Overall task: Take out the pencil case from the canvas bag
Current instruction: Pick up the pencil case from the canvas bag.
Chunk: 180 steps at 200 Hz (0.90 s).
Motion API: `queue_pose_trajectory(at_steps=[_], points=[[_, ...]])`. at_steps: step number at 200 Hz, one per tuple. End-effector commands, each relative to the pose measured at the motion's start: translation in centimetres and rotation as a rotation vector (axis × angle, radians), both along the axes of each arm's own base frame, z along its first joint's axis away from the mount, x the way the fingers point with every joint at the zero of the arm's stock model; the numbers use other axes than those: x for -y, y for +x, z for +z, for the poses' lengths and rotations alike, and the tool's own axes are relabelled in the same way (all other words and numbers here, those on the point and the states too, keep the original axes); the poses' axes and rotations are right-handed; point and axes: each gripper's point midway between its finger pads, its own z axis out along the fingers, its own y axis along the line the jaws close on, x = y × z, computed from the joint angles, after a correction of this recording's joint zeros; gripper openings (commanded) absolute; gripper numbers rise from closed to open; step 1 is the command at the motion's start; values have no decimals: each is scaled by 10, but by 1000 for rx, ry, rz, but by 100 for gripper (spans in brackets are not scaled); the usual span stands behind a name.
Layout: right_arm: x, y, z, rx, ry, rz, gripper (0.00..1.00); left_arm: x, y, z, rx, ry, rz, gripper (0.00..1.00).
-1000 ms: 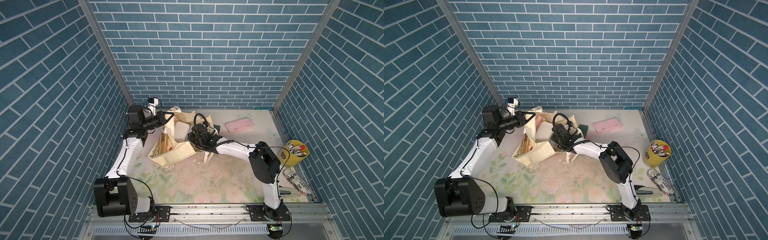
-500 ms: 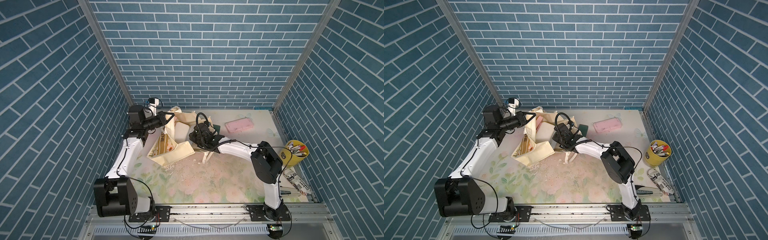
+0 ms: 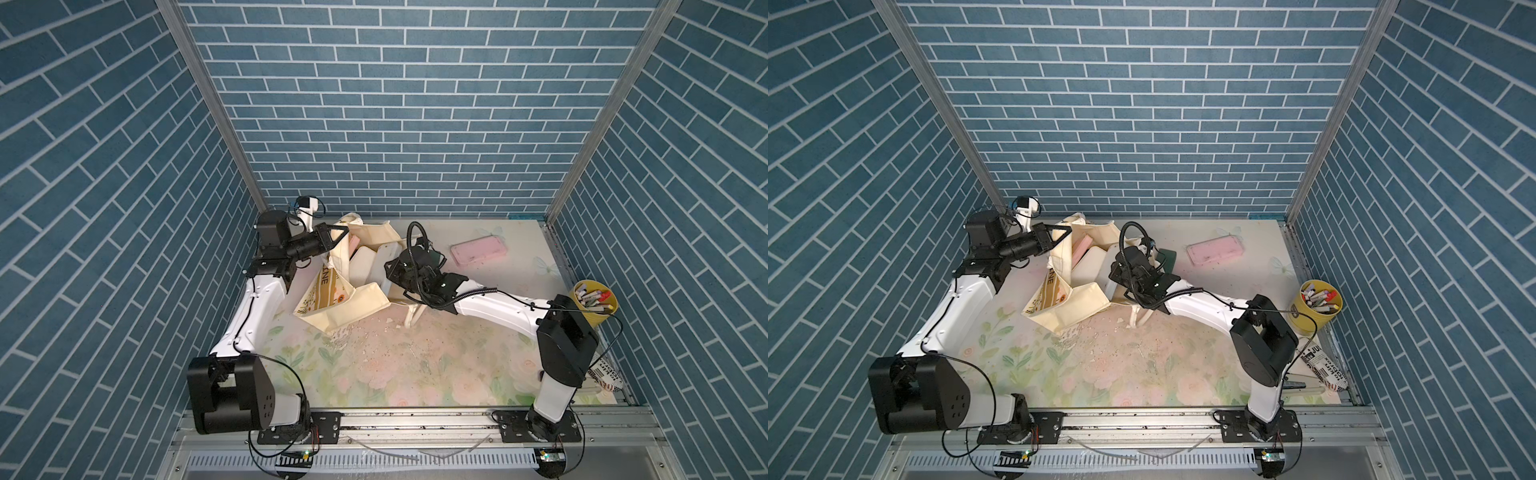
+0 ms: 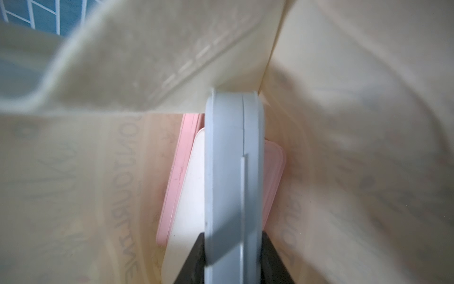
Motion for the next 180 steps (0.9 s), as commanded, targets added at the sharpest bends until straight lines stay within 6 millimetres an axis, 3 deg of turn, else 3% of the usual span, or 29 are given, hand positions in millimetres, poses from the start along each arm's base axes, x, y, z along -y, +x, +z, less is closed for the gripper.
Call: queue_pose_trajectory(at_steps=[1,101,153,180], points=[[6,-2,14,60,32,-13,15,2,-1,20,73,6,-21,0],[-37,-6,-15,-37,138,109,18,5,-2,25,83,-33,-39,0],[-40,-5,-41,-97,104,102,20,6,-3,30,98,-44,-48,0],[-45,-5,-45,-102,118,114,27,6,-4,31,99,-49,-50,0]])
